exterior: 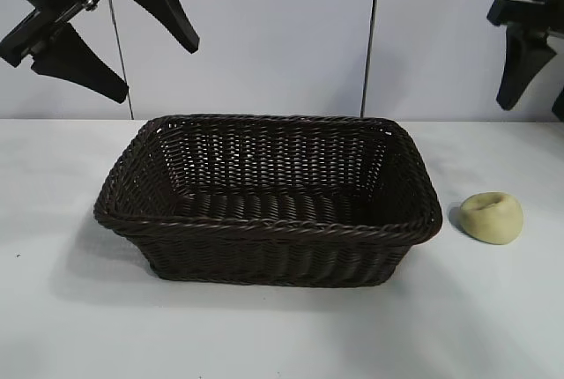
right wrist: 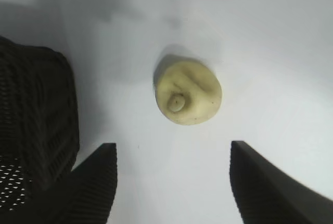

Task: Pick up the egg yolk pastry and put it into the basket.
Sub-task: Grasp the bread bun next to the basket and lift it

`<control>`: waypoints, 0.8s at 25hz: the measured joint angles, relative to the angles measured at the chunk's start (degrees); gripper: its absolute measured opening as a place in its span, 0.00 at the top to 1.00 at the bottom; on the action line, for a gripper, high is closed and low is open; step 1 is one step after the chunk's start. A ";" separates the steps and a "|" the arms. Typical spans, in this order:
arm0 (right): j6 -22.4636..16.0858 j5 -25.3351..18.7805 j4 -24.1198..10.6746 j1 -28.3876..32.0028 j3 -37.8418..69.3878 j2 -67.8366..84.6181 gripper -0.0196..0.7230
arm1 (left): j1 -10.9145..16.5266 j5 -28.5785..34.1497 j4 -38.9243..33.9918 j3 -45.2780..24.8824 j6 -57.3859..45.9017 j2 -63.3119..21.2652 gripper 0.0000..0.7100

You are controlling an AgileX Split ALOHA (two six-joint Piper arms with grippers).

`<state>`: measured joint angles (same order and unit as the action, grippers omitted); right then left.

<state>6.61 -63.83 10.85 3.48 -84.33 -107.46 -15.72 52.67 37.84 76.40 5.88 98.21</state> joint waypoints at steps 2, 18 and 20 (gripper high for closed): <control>0.05 1.20 0.00 0.00 1.64 -1.59 0.28 | 0.00 -0.10 0.00 0.00 0.00 0.00 0.18; -1.89 8.46 1.81 0.00 2.66 -13.66 0.26 | 0.00 -0.10 0.00 0.00 0.06 0.00 0.18; -1.89 9.03 1.99 0.00 2.66 -14.16 0.29 | 0.00 -0.10 0.00 0.00 0.06 0.00 0.18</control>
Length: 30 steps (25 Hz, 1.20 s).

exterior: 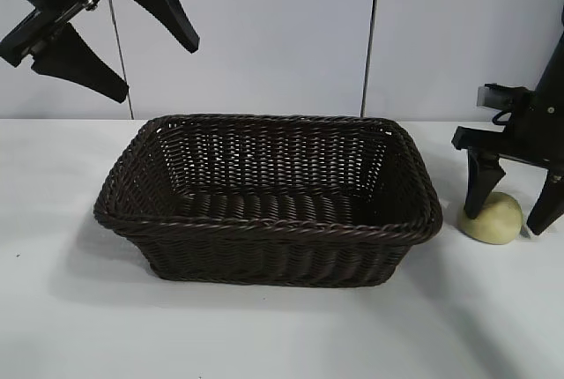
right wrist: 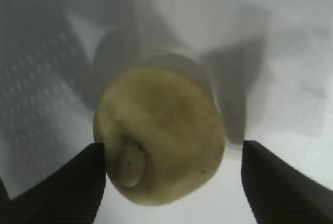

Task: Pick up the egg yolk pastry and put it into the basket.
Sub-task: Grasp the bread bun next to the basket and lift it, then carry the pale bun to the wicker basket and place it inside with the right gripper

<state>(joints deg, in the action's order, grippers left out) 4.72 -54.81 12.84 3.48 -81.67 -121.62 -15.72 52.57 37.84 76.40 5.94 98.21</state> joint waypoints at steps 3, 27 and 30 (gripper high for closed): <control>-0.18 1.12 0.17 0.00 0.00 0.00 0.46 | 0.00 0.00 0.00 0.00 0.00 0.00 0.18; 1.14 -10.76 5.16 -0.47 -12.67 12.22 0.75 | 0.00 0.66 0.00 0.00 0.00 0.00 0.18; 2.03 -11.73 5.16 -2.99 -12.71 12.98 0.75 | 0.00 0.66 0.00 0.00 0.00 0.00 0.18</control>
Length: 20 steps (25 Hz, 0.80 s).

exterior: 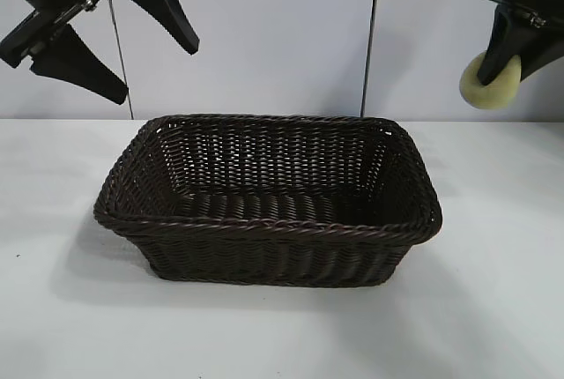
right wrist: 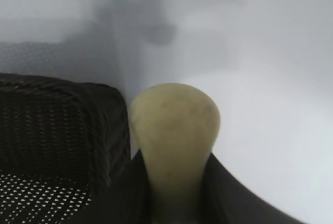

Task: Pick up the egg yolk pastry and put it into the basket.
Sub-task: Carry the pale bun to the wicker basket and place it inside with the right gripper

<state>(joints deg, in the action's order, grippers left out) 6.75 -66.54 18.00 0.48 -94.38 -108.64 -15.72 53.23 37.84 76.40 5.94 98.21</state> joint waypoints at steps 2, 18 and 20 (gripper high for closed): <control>0.26 0.00 0.00 -2.64 0.00 0.07 0.75 | 0.00 0.00 0.00 0.00 0.00 0.00 0.18; -2.49 5.55 0.65 -23.69 0.00 -1.05 0.75 | 0.00 0.00 0.00 0.00 0.00 0.00 0.18; -3.13 6.12 0.65 -23.69 0.00 -2.64 0.75 | 0.00 0.00 0.00 0.00 0.00 0.00 0.18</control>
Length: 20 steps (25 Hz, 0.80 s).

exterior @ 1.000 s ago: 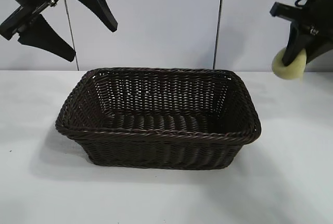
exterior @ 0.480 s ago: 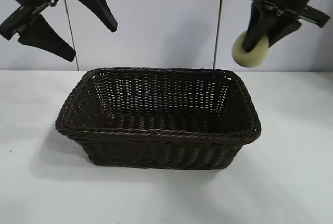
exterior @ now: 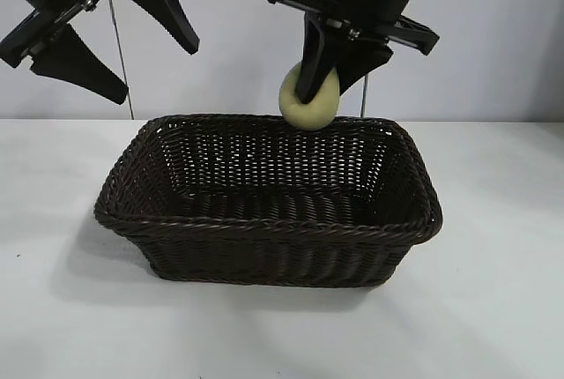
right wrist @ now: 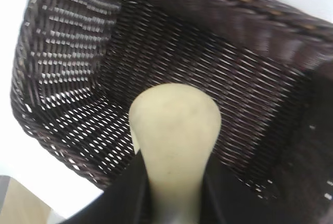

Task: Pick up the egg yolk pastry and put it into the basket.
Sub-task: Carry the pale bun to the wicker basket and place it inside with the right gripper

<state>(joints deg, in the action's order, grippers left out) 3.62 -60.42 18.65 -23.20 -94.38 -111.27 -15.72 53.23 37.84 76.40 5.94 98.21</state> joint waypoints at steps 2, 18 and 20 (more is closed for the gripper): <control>-0.38 0.22 0.09 0.00 0.00 -2.32 0.75 | 0.00 0.00 0.00 0.00 0.00 0.00 0.18; 0.68 2.57 4.65 0.00 -0.24 -9.42 0.63 | 0.00 -0.64 0.00 0.00 0.00 0.00 0.18; 0.68 2.51 4.77 0.00 -0.37 -9.42 0.54 | 0.00 -0.45 0.00 0.00 0.00 0.00 0.18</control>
<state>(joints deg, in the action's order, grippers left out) 4.30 -57.91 23.43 -23.20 -94.75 -120.69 -15.72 52.78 37.84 76.40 5.94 98.21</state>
